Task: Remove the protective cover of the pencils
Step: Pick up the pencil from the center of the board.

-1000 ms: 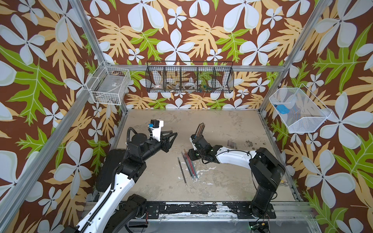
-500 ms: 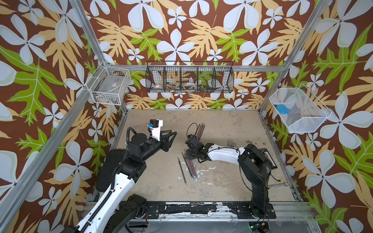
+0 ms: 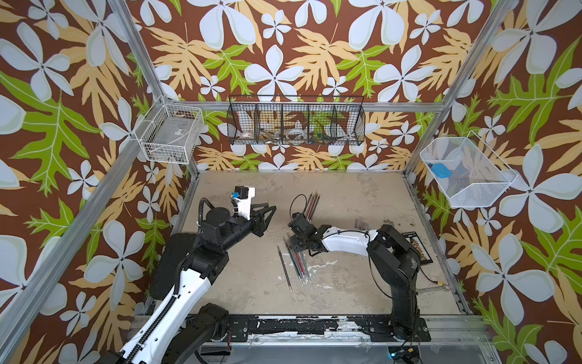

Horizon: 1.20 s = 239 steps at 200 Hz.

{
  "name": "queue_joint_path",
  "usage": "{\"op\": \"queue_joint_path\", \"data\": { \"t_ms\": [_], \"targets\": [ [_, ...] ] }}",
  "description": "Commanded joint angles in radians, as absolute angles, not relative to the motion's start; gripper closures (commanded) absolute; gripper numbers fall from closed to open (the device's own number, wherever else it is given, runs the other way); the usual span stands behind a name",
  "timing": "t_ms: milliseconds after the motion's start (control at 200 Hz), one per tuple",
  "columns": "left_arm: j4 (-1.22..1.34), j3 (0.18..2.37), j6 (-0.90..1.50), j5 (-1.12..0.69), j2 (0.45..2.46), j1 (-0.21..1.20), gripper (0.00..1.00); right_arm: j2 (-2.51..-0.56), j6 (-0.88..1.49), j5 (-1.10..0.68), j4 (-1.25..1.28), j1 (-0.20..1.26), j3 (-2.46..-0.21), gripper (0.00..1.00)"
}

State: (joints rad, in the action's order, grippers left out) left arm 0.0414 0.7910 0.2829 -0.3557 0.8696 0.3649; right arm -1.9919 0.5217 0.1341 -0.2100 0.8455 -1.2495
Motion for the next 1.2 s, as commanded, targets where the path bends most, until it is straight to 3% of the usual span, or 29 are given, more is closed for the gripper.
{"op": "queue_joint_path", "data": {
  "t_ms": [0,155,315,425,581,951,1191],
  "targets": [
    [0.063,0.796,0.284,-0.365,0.871,0.362,0.63,-1.993,0.533,0.154,-0.222,0.846,-1.249,0.77],
    [0.061,0.798,0.282,-0.367,0.873,0.362,0.63,-1.982,0.540,0.207,-0.244,0.844,-1.218,0.82],
    [0.063,0.793,0.284,-0.381,0.894,0.362,0.63,-1.883,0.557,0.198,-0.194,0.802,-1.080,1.00],
    [0.055,0.799,0.268,-0.437,0.922,0.365,0.68,-1.735,0.579,0.064,-0.092,0.704,-0.921,1.00],
    [0.077,0.783,0.276,-0.446,0.943,0.389,0.65,-1.432,0.565,-0.099,0.023,0.536,-0.703,1.00],
    [-0.015,0.979,0.224,-0.352,1.227,0.769,0.58,-0.708,0.533,0.056,-0.087,0.400,-0.498,1.00],
    [0.000,1.212,0.236,-0.425,1.427,0.819,0.59,-0.610,0.527,0.093,-0.197,0.389,-0.522,1.00]
  ]
}}
